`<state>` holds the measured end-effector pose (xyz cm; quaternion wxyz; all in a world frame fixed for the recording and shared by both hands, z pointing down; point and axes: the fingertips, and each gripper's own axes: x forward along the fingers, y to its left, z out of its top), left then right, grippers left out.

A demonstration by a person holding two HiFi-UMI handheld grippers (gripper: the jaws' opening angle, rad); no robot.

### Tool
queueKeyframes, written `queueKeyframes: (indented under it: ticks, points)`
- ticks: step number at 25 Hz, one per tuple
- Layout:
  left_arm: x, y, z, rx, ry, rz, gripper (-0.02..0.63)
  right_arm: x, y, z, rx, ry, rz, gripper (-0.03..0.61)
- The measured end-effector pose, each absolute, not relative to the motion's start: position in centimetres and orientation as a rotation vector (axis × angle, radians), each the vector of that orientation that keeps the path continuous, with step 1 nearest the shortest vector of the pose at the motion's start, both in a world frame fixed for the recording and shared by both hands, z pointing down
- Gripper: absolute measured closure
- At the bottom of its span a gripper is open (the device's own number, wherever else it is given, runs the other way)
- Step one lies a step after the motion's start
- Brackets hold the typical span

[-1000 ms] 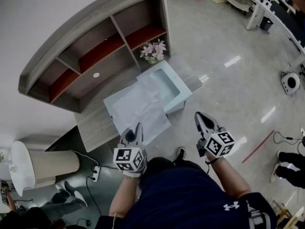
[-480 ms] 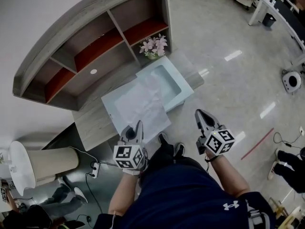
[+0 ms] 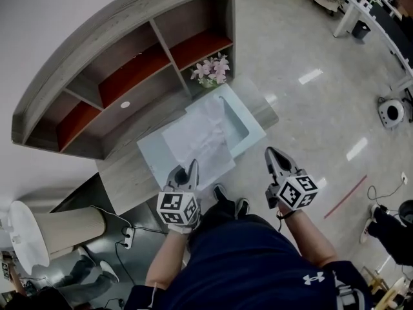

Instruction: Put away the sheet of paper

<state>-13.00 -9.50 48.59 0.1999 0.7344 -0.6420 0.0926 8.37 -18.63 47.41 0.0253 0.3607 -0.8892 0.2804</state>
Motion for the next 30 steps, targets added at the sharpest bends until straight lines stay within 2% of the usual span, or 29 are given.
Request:
queueKeyframes:
  ticks: [17,30]
  points:
    - [-17.7,-14.5,52.0,2.072,-1.705,0.191,0.597,3.4,-21.2,47.4,1.199,-2.667,0.854,0.563]
    - [-19.8,-16.2,56.8,1.868,-1.745,0.140,0.597,1.8,-23.3,50.0,1.016,-2.664,0.940,0.563]
